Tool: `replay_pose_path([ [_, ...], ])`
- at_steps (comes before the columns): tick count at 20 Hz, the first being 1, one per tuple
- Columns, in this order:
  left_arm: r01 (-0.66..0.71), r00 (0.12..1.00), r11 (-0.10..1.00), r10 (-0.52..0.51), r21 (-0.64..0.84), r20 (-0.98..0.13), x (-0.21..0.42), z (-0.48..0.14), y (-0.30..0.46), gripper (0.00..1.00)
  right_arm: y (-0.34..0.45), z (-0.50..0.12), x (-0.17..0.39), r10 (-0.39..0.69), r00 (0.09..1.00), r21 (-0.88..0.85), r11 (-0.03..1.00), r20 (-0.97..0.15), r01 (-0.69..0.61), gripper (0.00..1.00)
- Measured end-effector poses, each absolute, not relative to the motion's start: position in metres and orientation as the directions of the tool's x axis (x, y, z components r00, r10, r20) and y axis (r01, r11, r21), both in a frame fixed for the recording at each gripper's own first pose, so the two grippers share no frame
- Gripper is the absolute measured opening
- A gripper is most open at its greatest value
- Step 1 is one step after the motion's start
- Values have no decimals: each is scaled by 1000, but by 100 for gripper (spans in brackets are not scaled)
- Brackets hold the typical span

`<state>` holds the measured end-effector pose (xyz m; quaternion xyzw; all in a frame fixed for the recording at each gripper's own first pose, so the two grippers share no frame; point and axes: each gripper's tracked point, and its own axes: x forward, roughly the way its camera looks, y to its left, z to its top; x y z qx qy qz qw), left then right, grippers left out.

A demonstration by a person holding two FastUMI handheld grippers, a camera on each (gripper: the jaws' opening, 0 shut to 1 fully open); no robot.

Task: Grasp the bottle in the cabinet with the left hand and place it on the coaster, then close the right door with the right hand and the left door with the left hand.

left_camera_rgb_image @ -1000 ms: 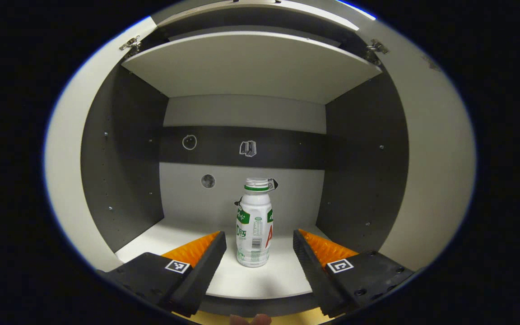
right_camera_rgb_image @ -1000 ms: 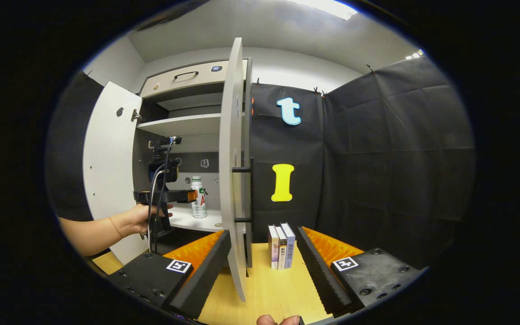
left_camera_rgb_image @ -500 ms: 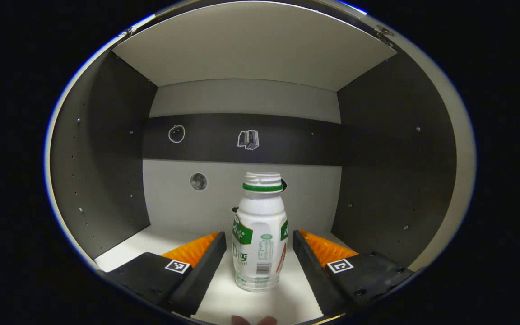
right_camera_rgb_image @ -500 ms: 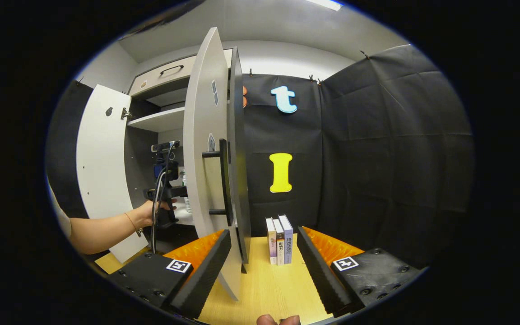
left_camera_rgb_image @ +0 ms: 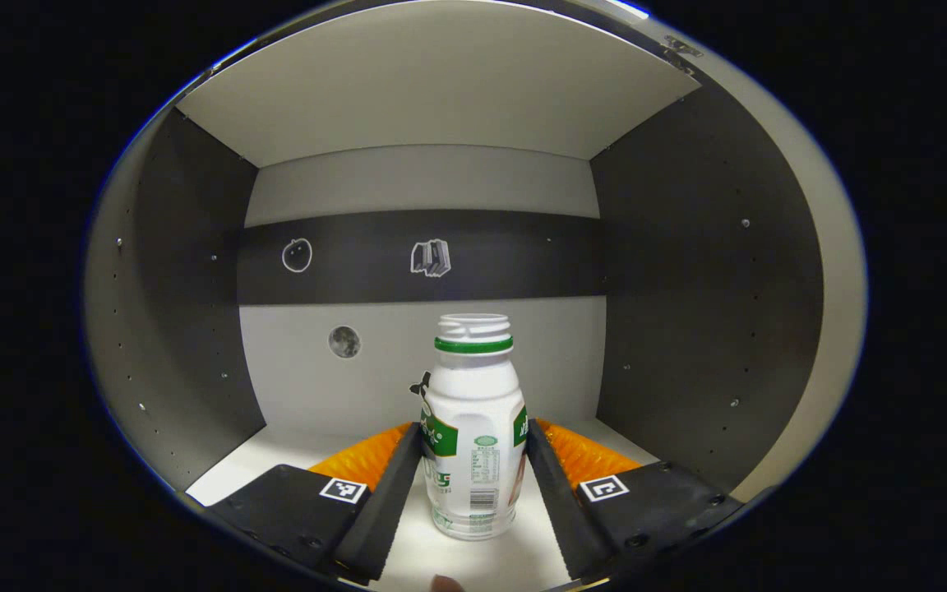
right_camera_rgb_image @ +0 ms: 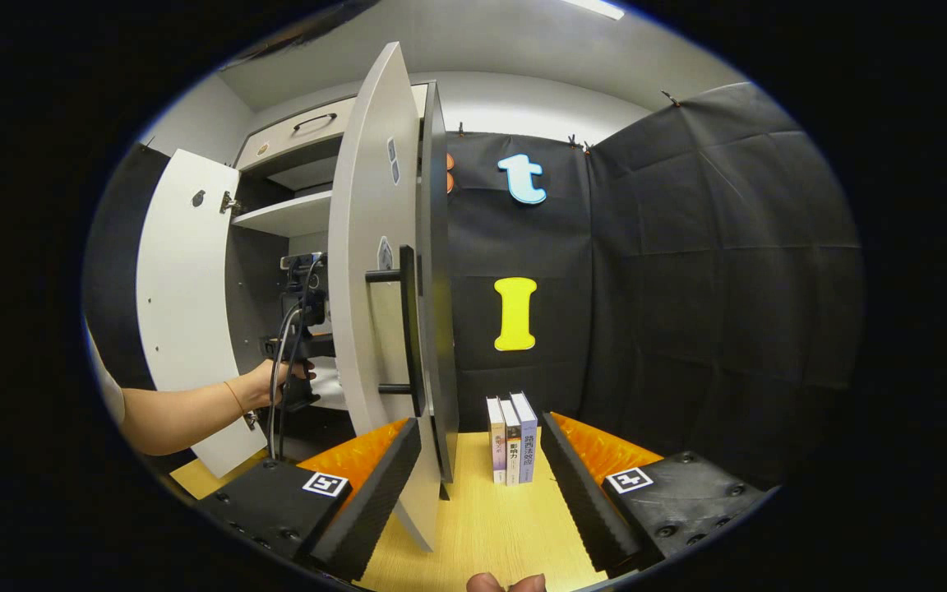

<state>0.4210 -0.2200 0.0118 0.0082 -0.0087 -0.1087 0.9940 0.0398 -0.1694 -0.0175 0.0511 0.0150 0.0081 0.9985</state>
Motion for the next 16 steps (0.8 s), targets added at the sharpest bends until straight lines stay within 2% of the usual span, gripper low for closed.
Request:
replay_pose_path([
  [3,215,976,977,-215,7,36,387,28,-208,79,-160,-11,37,22,1000,92,996,-9,-21,98],
  [4,219,975,976,-219,1,43,375,33,-203,79,-157,-10,35,21,1000,87,996,-4,-20,94],
  [5,225,973,974,-224,-3,53,362,37,-199,79,-152,-10,33,24,1000,86,996,-3,-23,98],
  [16,249,965,968,-249,14,84,217,40,-119,79,-83,3,15,68,997,88,994,27,-70,98],
])
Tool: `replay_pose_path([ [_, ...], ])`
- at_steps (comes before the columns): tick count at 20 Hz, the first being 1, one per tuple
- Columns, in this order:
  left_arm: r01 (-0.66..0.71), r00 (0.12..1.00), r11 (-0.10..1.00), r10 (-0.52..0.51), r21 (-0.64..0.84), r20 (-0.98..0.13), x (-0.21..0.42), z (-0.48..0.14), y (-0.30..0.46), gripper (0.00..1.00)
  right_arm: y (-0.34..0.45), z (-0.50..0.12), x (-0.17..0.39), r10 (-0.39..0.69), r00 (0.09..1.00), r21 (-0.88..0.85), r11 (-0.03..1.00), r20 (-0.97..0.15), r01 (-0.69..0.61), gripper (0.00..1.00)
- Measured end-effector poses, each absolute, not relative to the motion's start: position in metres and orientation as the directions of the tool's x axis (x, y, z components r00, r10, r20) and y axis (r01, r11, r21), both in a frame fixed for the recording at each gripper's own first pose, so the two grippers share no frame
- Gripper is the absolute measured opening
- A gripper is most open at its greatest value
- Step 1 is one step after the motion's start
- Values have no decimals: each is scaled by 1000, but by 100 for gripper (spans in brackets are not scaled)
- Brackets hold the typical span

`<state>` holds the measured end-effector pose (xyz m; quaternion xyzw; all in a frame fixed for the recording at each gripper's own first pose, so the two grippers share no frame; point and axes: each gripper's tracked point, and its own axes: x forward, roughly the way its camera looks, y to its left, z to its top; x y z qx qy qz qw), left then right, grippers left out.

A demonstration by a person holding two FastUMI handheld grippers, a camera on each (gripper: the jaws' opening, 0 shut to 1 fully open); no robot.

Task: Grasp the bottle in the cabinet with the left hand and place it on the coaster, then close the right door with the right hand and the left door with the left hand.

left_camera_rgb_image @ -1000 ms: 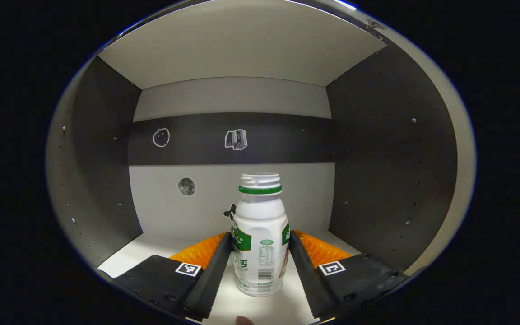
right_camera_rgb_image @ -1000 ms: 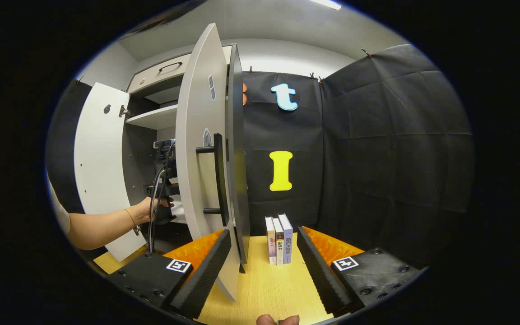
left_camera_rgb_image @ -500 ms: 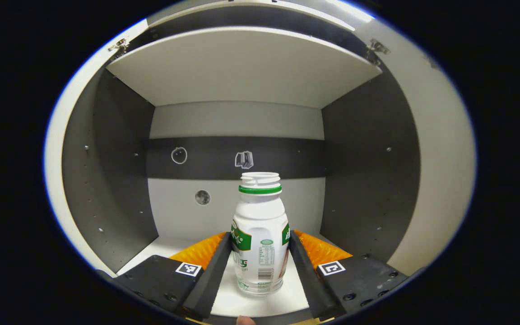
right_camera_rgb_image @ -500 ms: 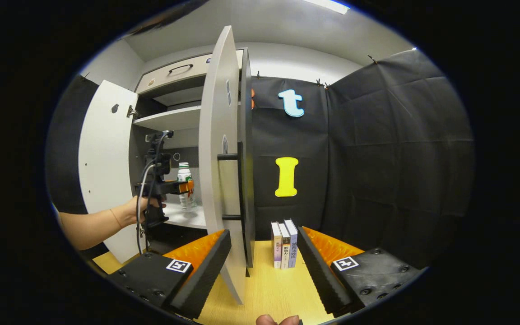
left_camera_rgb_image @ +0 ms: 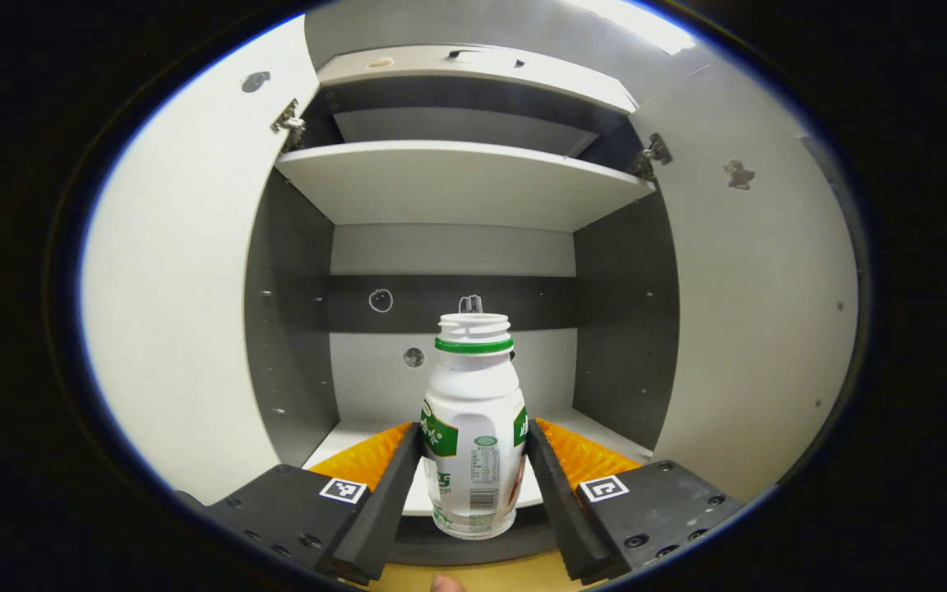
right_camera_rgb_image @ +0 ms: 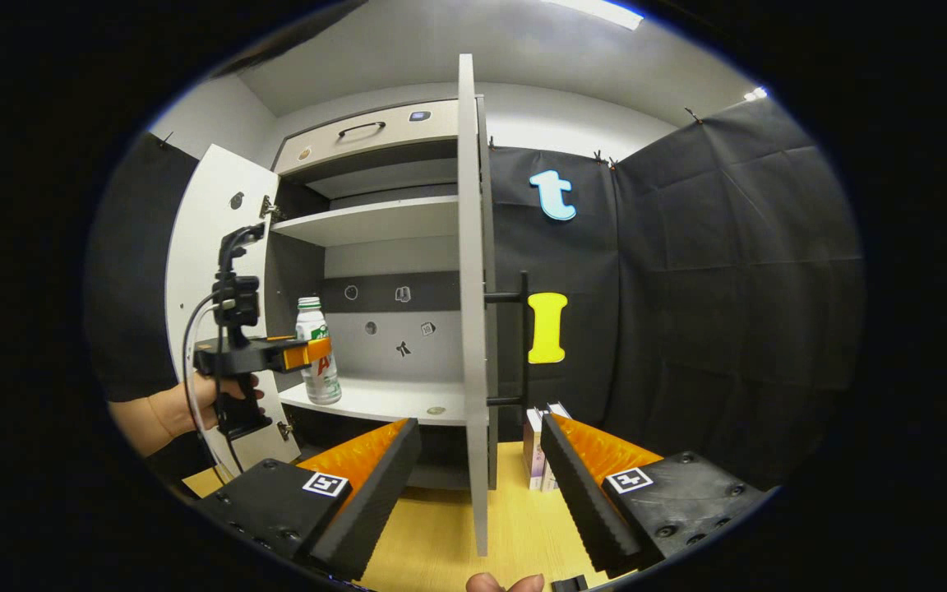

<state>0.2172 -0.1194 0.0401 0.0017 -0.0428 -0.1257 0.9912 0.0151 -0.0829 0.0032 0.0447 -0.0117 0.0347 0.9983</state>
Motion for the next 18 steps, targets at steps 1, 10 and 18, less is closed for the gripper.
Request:
replay_pose_path([
  [1,258,962,966,-259,21,91,206,35,-117,79,-77,3,14,72,997,86,994,27,-74,98],
  [10,304,944,952,-296,-35,144,101,-13,-87,79,-40,6,8,78,996,71,994,46,-81,98],
  [18,298,951,954,-294,-20,95,42,-113,-95,79,-22,-5,8,72,997,71,995,35,-74,98],
])
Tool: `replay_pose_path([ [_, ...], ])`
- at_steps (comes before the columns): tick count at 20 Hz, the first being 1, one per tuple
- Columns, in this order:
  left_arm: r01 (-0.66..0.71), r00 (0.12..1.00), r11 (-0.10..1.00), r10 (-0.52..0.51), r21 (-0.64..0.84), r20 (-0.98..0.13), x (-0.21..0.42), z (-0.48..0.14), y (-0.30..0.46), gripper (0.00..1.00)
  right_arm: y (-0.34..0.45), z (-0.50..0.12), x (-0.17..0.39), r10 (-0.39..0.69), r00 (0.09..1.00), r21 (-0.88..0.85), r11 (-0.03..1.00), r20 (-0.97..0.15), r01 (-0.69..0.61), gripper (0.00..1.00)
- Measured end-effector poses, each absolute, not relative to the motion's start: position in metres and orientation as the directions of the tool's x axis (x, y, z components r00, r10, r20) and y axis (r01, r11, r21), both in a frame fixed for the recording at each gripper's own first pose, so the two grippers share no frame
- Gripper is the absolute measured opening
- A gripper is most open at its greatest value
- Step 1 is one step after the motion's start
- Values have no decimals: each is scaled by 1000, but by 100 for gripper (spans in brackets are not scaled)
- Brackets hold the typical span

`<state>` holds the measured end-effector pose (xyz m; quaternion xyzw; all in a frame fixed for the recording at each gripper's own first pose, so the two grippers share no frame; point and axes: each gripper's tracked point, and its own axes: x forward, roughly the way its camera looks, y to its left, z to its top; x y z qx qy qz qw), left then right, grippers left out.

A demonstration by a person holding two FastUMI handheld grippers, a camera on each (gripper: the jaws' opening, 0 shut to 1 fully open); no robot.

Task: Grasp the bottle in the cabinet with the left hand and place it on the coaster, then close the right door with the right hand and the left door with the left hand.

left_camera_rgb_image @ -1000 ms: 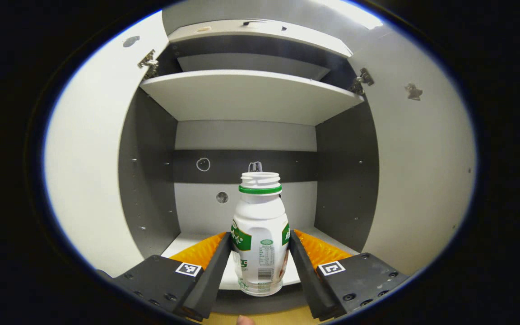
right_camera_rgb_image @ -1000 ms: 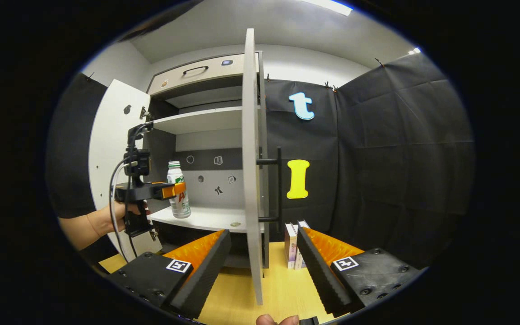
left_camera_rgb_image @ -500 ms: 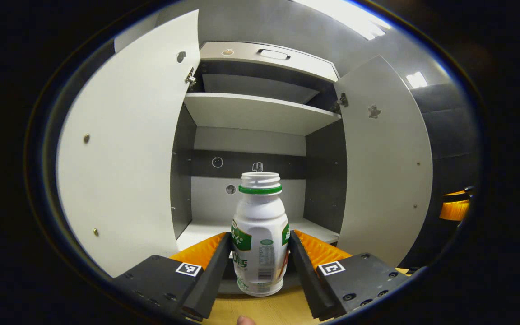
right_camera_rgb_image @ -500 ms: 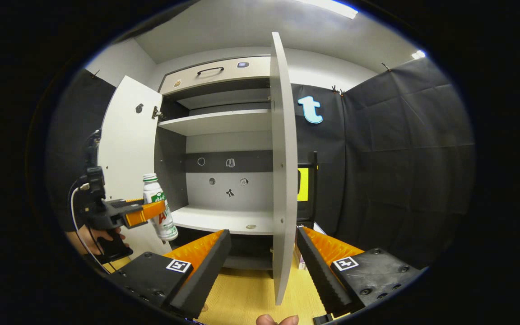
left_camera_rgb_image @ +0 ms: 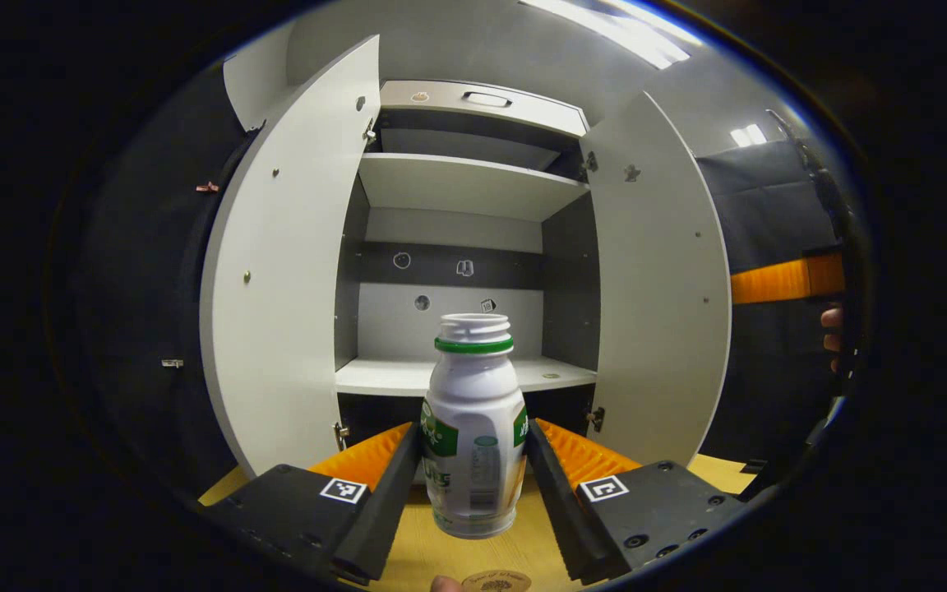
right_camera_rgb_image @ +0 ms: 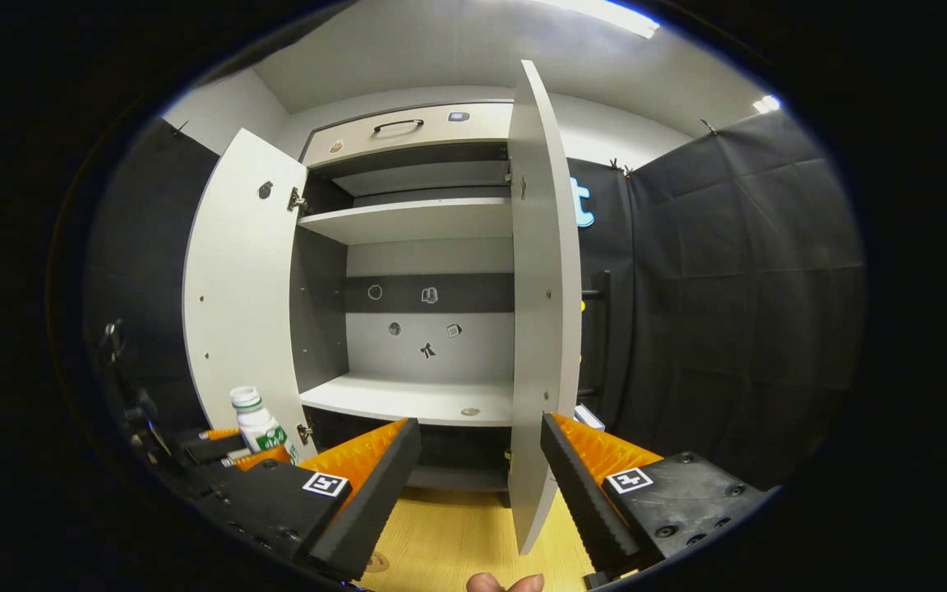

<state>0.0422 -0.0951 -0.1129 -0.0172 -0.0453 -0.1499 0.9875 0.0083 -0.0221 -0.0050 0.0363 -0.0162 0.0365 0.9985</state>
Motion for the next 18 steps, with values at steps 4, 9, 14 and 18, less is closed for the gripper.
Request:
replay_pose_path([
  [4,319,946,948,-317,-17,58,24,-170,-108,79,-17,-14,8,63,998,45,997,31,-64,98],
  [9,371,928,929,-371,-4,9,14,-236,-127,79,-17,-21,10,56,998,36,998,21,-57,98],
  [14,362,932,932,-362,-19,-3,33,-282,-128,79,-16,-19,10,55,998,9,998,25,-56,98],
  [18,359,932,933,-360,-25,-29,40,-314,-127,80,-16,-23,13,63,998,-1,998,8,-63,98],
])
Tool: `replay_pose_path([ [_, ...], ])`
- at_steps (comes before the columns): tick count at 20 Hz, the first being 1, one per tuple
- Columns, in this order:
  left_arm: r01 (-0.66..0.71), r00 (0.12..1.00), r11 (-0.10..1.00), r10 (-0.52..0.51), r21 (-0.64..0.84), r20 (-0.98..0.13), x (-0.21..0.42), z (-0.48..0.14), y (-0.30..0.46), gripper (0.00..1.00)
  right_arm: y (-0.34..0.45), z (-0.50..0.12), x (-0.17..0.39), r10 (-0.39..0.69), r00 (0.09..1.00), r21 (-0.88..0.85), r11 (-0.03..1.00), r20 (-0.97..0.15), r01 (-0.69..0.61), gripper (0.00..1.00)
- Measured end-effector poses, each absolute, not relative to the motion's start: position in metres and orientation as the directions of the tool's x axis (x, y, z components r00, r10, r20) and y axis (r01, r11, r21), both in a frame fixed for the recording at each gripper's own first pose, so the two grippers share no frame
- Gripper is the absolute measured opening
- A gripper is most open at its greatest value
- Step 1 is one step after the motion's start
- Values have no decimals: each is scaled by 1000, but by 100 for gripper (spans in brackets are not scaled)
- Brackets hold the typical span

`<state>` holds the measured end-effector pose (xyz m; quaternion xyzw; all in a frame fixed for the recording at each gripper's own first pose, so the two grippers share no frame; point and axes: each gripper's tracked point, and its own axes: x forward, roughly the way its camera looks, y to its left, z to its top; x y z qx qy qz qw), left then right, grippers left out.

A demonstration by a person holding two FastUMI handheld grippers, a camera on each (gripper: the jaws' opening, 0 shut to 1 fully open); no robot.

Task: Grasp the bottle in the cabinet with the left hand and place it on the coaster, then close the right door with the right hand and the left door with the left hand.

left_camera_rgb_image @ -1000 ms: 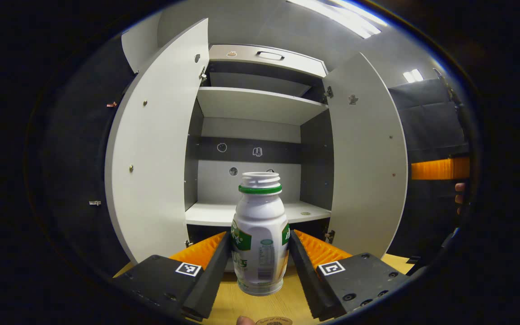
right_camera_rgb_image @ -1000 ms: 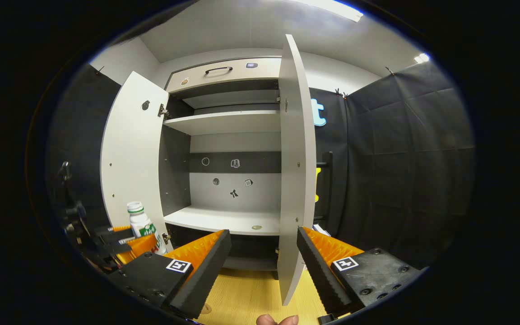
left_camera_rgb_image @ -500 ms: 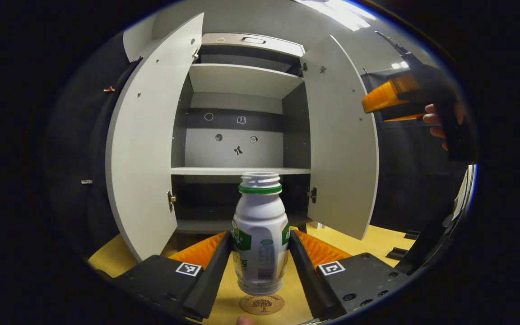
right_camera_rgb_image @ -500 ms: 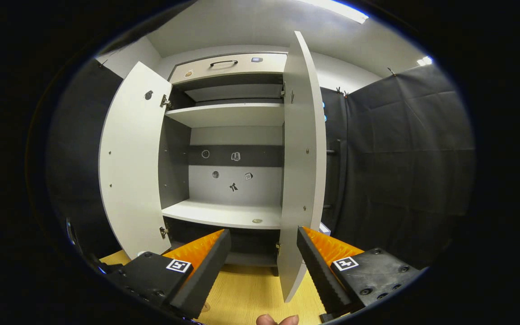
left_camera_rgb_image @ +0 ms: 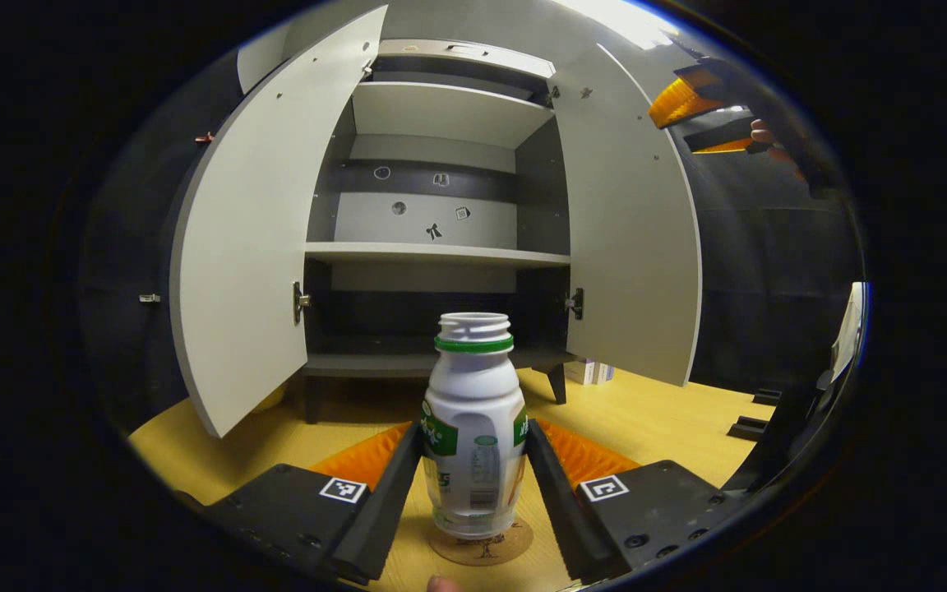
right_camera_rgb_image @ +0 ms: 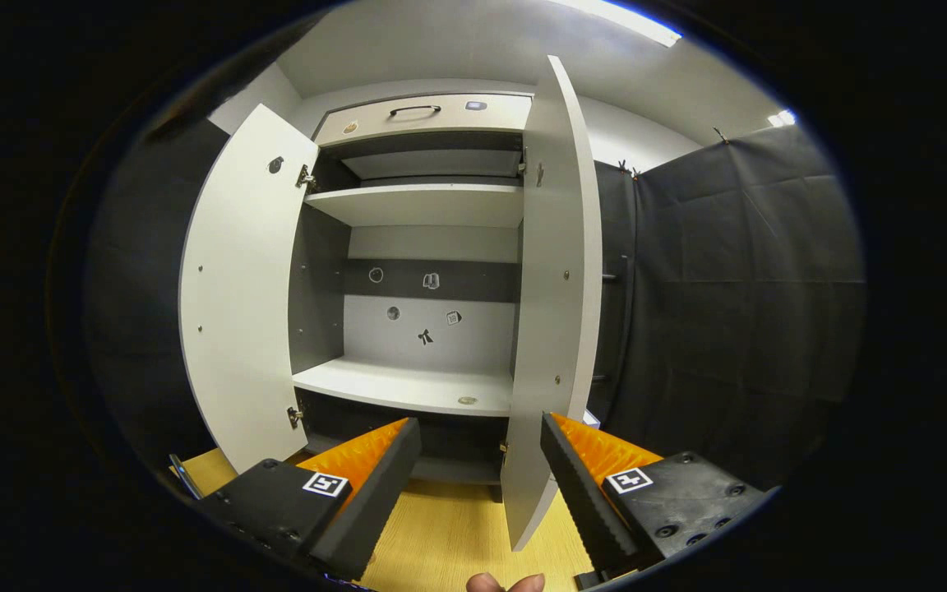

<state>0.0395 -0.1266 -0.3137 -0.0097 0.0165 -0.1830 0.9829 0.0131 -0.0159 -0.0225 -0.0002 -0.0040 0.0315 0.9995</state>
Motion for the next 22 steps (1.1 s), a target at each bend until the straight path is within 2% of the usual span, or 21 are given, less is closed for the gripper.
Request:
replay_pose_path([
  [14,371,925,927,-374,-53,-72,41,-342,-135,83,-12,-38,12,62,997,28,998,-44,-61,98],
  [15,367,924,928,-371,-56,-91,38,-346,-134,84,-12,-37,11,62,997,32,998,-42,-61,98],
  [18,362,921,929,-369,-73,-124,25,-348,-126,95,-14,-30,8,60,998,31,998,-30,-59,98],
  [22,334,928,939,-342,-82,-144,-6,-328,-102,95,-22,-29,5,43,998,36,998,-34,-42,98],
])
